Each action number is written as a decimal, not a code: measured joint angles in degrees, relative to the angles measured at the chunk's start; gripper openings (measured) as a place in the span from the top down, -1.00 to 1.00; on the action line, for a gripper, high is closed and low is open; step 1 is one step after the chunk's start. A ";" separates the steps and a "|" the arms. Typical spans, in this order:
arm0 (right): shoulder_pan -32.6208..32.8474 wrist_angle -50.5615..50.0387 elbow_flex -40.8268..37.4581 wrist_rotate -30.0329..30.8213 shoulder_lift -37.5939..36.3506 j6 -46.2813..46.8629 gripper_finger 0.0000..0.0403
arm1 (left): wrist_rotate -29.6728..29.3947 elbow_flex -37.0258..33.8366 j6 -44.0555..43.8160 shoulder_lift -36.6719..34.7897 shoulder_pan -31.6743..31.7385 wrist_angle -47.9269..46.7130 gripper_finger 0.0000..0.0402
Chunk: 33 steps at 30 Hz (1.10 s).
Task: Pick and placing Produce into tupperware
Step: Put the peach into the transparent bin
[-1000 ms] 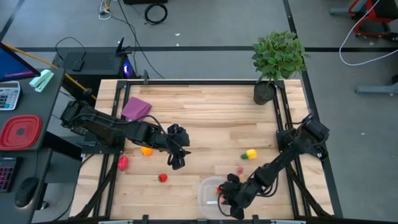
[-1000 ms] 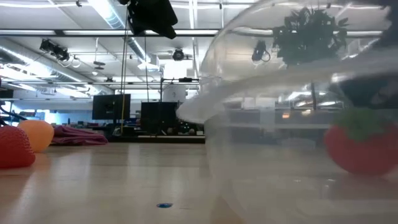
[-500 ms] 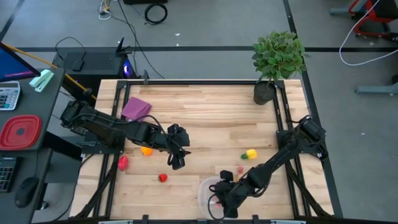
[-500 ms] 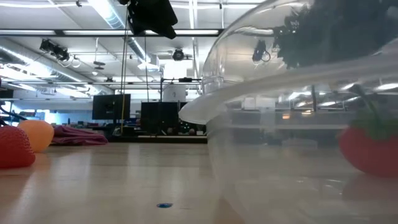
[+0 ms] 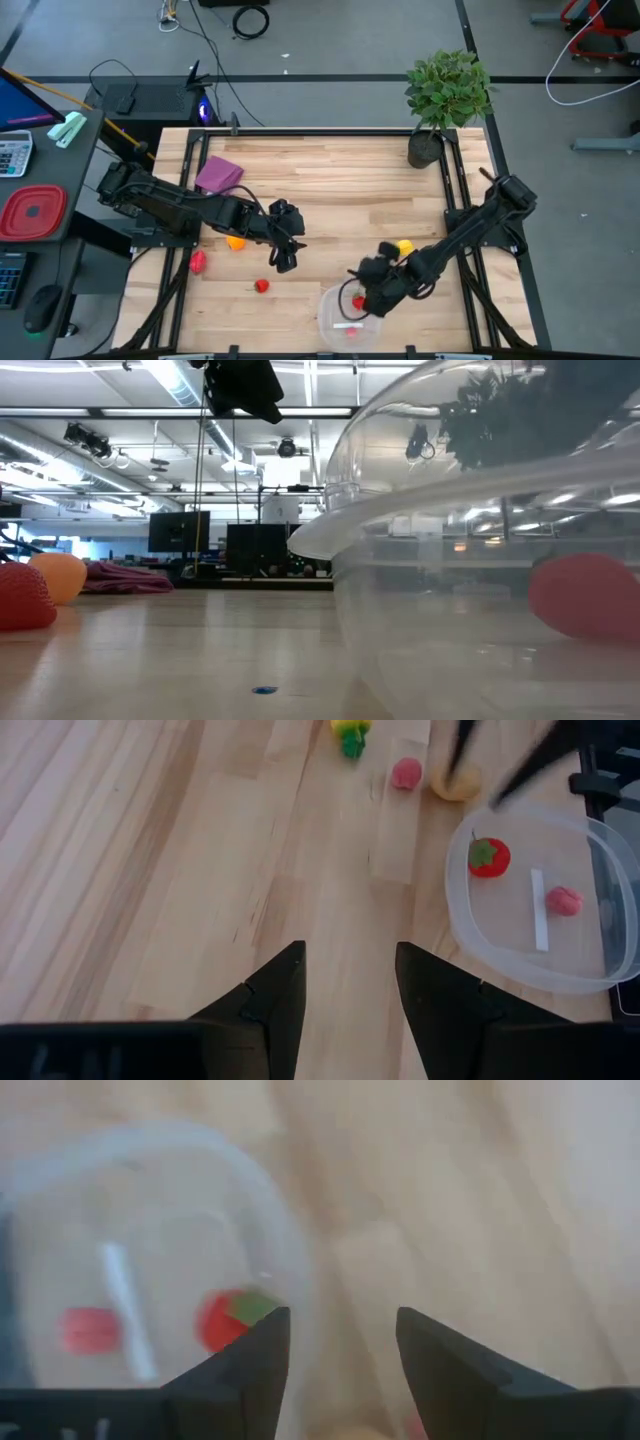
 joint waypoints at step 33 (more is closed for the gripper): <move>-1.18 -0.18 -12.87 -9.39 0.03 23.09 0.04 | -0.02 0.00 0.44 0.00 0.02 0.02 0.19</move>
